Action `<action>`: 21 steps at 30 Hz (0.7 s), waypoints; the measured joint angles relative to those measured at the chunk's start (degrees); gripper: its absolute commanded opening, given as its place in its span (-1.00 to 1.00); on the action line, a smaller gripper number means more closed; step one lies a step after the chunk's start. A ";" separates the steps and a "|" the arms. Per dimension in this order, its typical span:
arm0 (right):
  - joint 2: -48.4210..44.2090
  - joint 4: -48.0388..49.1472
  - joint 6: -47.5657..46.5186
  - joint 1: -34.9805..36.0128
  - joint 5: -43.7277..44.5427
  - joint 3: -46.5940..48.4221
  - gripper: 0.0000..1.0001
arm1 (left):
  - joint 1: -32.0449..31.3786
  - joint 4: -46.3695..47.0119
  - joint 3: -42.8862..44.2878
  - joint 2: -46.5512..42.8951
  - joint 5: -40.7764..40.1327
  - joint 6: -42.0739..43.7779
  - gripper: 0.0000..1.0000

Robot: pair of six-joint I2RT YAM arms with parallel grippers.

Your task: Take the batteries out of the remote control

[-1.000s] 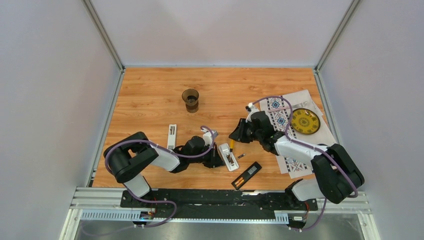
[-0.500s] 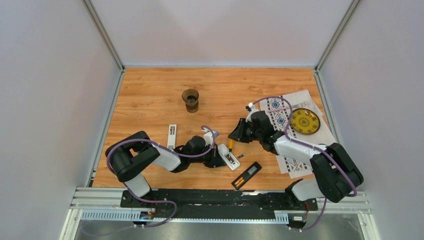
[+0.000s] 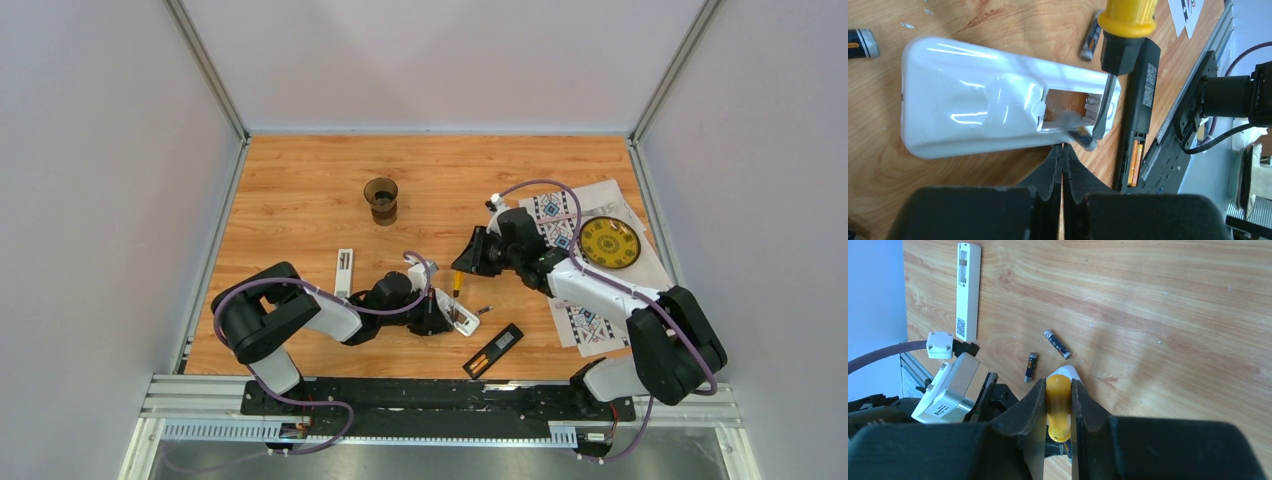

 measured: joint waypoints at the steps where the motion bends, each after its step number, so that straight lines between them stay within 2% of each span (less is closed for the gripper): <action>1: 0.00 -0.26 0.00 0.07 -0.35 0.24 -1.00 | 0.00 -0.02 0.02 0.00 -0.07 0.00 -0.97; 14: 0.00 -1.53 0.00 0.11 -2.34 0.37 -1.00 | -0.02 -0.92 0.07 -0.66 -1.79 0.02 -0.94; 17: 0.00 -1.53 -0.02 0.11 -2.34 0.37 -1.00 | -0.02 -2.84 0.04 -1.97 -2.86 0.33 -0.86; 20: -0.20 -1.64 -0.09 0.11 -2.34 0.42 -1.00 | -0.02 -5.99 -0.17 -4.44 -4.00 1.09 -0.62; 21: -0.39 -1.90 -0.13 0.11 -2.32 0.50 -1.00 | -0.02 -6.99 -0.42 -5.70 -4.35 1.42 -0.45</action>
